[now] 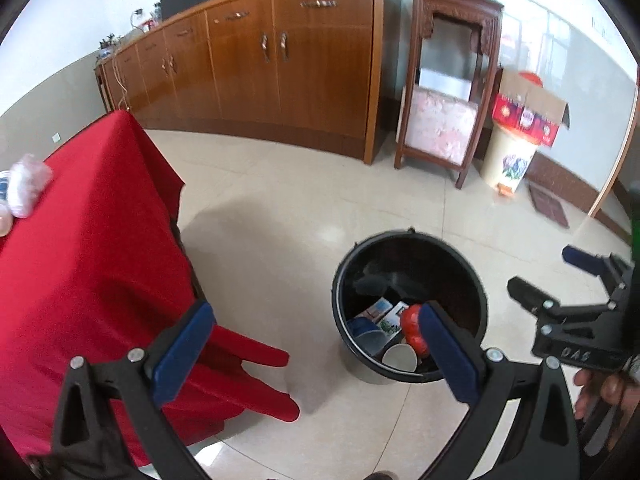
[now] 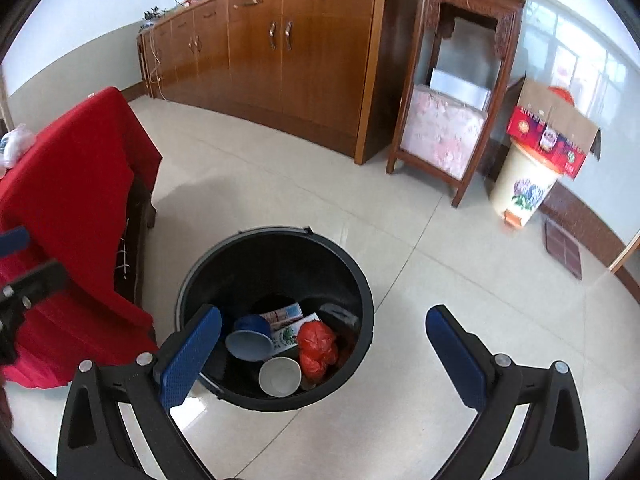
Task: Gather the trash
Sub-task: 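Move both tools back over the red table toward the remaining items, then grasp the clear plastic bag with the right tool while the left tool grasps the blue towel, then carry the plastic bag and blue towel with both tools over the black bucket, then open both tools to drop the plastic bag and blue towel into the bucket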
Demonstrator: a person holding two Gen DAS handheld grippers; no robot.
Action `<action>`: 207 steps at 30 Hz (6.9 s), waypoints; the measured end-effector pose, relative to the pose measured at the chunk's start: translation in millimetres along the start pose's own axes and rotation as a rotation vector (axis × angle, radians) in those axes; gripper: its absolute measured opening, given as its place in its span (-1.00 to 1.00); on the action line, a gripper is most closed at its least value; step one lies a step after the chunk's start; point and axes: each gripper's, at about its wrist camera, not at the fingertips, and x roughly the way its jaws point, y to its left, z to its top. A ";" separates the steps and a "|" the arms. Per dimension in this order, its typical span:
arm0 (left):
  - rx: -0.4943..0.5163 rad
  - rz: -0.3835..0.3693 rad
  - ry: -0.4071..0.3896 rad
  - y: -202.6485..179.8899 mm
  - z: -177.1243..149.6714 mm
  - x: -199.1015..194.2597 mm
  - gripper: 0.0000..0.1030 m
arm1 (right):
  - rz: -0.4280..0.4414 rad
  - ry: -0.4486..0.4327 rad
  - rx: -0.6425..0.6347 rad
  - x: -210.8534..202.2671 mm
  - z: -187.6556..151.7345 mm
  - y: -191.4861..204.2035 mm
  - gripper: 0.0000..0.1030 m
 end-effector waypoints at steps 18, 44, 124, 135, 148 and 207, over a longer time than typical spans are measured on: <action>-0.273 0.301 -0.234 162.4 -30.3 -119.2 0.99 | 0.241 -0.235 -0.114 -91.2 48.9 144.6 1.00; -0.537 0.544 -0.230 348.1 -69.7 -138.3 0.93 | 0.502 -0.224 -0.393 -92.9 117.0 396.4 1.00; -0.401 0.344 -0.254 272.8 -44.9 -149.8 -0.80 | 0.484 -0.111 -0.294 -90.0 114.8 314.1 -0.19; -0.321 0.260 -0.259 226.5 -26.9 -141.6 -0.80 | 0.422 -0.115 -0.226 -97.9 101.0 248.4 -0.19; -0.220 0.130 -0.234 159.2 -4.3 -107.4 -0.80 | 0.305 -0.070 -0.127 -82.7 79.9 164.1 -0.19; -0.024 0.012 0.146 -38.3 -13.9 71.3 0.89 | 0.043 0.363 -0.135 130.0 -22.6 -4.2 0.94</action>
